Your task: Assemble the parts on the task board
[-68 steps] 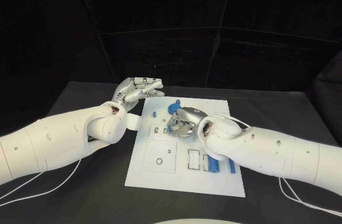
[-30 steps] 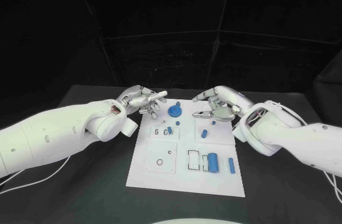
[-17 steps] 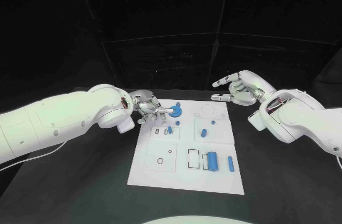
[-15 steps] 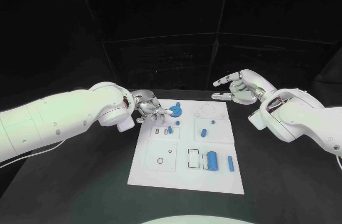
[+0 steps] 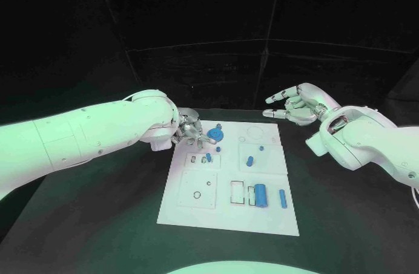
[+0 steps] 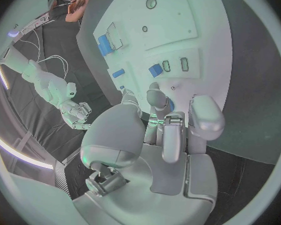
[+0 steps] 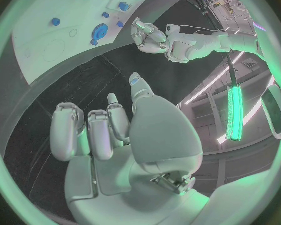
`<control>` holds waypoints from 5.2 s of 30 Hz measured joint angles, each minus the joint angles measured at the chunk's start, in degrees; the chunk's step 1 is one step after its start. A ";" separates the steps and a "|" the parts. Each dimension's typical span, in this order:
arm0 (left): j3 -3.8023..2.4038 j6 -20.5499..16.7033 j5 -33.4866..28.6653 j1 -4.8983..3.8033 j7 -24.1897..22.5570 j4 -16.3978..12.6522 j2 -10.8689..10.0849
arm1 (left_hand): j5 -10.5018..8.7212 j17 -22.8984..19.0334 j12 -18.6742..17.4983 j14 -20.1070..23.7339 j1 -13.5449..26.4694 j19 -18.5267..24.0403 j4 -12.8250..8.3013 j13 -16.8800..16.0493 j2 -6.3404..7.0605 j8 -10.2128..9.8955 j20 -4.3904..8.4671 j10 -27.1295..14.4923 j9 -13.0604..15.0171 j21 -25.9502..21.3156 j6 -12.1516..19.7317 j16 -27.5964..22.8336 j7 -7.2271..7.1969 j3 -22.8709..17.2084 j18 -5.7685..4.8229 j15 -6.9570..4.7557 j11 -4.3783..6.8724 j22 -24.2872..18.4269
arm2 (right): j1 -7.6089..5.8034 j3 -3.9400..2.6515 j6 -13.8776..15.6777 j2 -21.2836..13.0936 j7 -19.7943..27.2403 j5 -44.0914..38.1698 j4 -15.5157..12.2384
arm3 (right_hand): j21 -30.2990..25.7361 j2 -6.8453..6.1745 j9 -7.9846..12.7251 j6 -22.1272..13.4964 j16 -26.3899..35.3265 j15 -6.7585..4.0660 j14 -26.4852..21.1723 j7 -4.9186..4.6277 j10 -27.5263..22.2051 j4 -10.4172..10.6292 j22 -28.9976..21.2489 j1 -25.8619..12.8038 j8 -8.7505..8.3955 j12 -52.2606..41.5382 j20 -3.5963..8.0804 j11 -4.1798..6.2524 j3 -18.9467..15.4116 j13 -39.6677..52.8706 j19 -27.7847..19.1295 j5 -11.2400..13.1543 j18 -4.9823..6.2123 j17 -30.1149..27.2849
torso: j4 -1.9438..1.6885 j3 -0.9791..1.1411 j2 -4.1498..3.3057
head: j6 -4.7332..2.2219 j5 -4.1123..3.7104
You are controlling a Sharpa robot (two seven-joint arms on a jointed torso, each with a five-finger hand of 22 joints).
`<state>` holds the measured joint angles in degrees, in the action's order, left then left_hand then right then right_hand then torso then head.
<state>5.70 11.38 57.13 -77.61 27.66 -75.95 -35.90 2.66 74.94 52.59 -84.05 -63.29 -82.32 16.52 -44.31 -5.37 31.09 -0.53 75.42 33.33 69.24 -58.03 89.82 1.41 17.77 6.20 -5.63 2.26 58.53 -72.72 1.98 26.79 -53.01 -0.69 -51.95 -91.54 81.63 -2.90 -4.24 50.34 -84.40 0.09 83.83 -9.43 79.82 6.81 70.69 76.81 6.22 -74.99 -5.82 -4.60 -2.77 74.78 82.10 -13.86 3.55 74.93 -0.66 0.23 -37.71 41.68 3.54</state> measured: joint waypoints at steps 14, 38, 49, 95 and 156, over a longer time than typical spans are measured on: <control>1.14 4.46 2.08 -0.16 1.71 5.61 5.16 | 0.00 -0.01 0.22 0.00 1.12 0.21 0.15 -0.11 -0.60 0.22 0.21 -0.20 1.05 0.00 0.91 0.00 0.11 1.11 0.00 0.00 0.20 0.20 | -0.01 0.00 0.31 0.80 -0.89 0.52 0.79 | -1.80 0.29 0.09 -0.01 1.08 -0.21 0.21 0.00 -1.74 0.47 -3.22 -0.29 0.00 2.45 0.09 0.31 -0.79 -2.64 -1.34 -0.96 0.01 -1.05 | 0.05 -0.15 -0.15 | 0.54 0.09; 1.24 10.00 3.20 0.16 2.55 9.64 8.46 | 0.00 -0.02 0.22 0.00 0.72 0.21 -0.17 0.06 -1.43 0.45 0.20 -0.61 1.82 0.23 1.33 0.00 0.11 1.42 0.00 0.01 0.20 0.48 | -0.02 0.00 0.44 1.66 -1.01 0.87 1.71 | -2.04 0.28 0.13 -0.01 1.33 -0.21 0.21 0.00 -1.74 0.46 -3.48 -0.28 0.21 2.67 0.09 0.30 -1.08 -2.94 -1.34 -2.46 0.01 -1.23 | 0.01 -0.25 -0.20 | 1.48 -0.06; 1.26 10.76 3.31 0.63 2.65 10.32 9.19 | 0.00 -0.02 0.22 0.00 0.72 0.42 -0.17 0.06 -1.43 0.45 0.40 -0.61 1.95 0.23 1.53 0.00 0.31 1.42 0.00 0.01 0.20 0.50 | -0.02 0.01 0.54 1.98 -1.01 0.98 2.06 | -2.26 0.28 0.13 -0.01 1.54 -0.20 0.21 0.00 -1.95 0.46 -3.75 -0.28 0.21 2.95 0.30 0.52 -1.08 -3.06 -1.54 -2.90 0.00 -1.30 | -0.02 -0.26 -0.19 | 1.77 -0.08; 1.50 12.53 3.44 1.30 2.76 11.63 10.56 | 0.00 -0.03 0.66 0.01 -1.86 0.42 -1.36 -0.76 -2.64 0.67 0.40 -0.60 3.06 0.72 1.94 0.00 0.32 1.34 0.01 0.02 0.20 1.30 | -0.01 0.01 0.75 2.74 -0.91 1.29 3.03 | -2.26 0.28 0.12 -0.01 1.54 -0.20 0.21 0.00 -1.94 0.46 -3.86 -0.28 0.42 2.95 0.30 0.51 -1.08 -3.11 -1.54 -3.15 0.00 -1.29 | -0.03 -0.24 -0.18 | 2.32 -0.09; 1.47 10.97 3.22 1.28 2.79 10.72 10.18 | 0.00 -0.03 -0.01 0.22 -18.53 1.41 -12.25 -0.34 -5.18 -1.82 0.23 -1.84 3.86 1.17 4.11 0.00 0.03 -5.76 0.02 -0.19 0.19 2.25 | -0.01 0.02 0.71 3.17 -1.07 1.39 4.73 | -2.25 0.50 0.12 -0.01 1.54 -0.20 0.21 0.00 -1.93 0.30 -3.92 -0.06 0.42 2.95 0.30 0.51 -1.23 -3.14 -1.53 -3.37 0.00 -1.27 | -0.05 -0.27 -0.22 | 3.28 -0.14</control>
<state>7.17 22.34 60.35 -76.33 30.46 -65.24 -25.72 2.66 74.91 52.58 -83.83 -81.82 -80.91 4.27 -44.65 -10.56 29.27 -0.30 73.58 37.19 70.41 -53.92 89.82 1.44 12.01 6.22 -5.82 2.45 60.79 -72.73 2.00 27.50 -49.84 -1.76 -50.57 -86.81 79.38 -2.40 -4.12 50.33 -82.86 -0.11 84.03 -9.43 77.89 7.11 66.77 76.75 6.64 -72.05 -5.52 -4.09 -4.00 71.64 80.57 -17.23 3.55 73.66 -0.71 -0.05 -37.92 44.96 3.39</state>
